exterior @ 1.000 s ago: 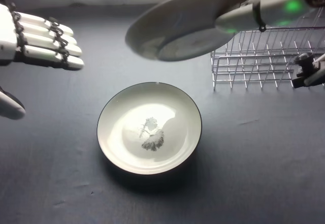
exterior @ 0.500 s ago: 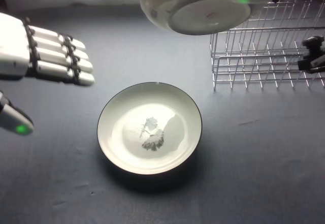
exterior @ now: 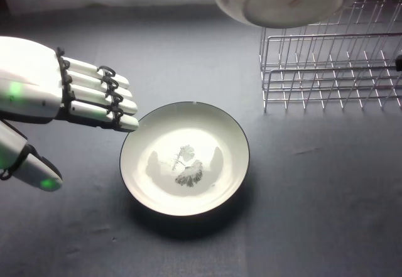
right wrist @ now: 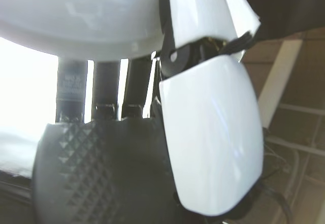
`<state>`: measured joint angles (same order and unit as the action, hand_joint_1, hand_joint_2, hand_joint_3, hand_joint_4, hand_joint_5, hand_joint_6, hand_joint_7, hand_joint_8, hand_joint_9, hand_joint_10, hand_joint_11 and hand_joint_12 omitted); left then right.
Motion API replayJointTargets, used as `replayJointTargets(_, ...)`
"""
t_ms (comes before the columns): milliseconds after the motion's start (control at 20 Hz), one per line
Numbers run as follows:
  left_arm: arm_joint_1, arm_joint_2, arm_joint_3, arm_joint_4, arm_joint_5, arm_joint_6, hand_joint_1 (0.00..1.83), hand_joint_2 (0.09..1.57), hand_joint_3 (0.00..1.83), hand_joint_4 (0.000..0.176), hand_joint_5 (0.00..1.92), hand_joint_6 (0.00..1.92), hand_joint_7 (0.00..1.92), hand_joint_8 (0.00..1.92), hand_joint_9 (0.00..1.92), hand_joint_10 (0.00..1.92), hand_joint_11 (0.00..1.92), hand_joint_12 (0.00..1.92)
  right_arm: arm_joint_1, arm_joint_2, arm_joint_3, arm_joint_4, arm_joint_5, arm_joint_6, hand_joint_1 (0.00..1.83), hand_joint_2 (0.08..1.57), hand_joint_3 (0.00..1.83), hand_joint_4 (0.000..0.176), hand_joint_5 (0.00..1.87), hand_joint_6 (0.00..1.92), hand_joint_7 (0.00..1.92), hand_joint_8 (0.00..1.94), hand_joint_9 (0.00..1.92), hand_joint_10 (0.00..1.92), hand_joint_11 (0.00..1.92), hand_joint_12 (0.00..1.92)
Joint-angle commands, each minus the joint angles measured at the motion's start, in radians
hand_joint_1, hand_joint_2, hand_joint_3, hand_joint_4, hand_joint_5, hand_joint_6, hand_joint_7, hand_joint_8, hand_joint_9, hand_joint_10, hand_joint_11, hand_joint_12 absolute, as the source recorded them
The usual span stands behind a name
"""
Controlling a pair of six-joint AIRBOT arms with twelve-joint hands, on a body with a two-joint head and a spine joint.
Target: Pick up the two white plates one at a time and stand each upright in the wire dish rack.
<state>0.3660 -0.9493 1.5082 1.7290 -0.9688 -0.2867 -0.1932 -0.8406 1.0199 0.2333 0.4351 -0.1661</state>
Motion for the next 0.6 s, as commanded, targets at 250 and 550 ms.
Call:
replayJointTargets(250, 0.033, -0.009, -0.007, -0.079, 0.046, -0.006, 0.0, 1.17, 0.0, 0.0, 0.0, 0.0, 0.0, 0.0, 0.0, 0.0, 0.0, 0.0, -0.023, 0.048, 0.028, 0.015, 0.164, 0.02, 1.4, 1.01, 0.0, 0.0, 1.11, 0.71, 1.3, 0.42, 1.18, 0.75, 0.99, 0.94)
replayJointTargets(550, 0.047, -0.013, -0.039, -0.079, 0.082, -0.007, 0.0, 1.16, 0.0, 0.0, 0.01, 0.01, 0.0, 0.0, 0.0, 0.0, 0.0, 0.0, -0.056, 0.063, 0.076, 0.017, 0.168, 0.02, 1.4, 1.02, 0.0, 0.0, 1.09, 0.73, 1.27, 0.48, 1.16, 0.79, 1.02, 0.91)
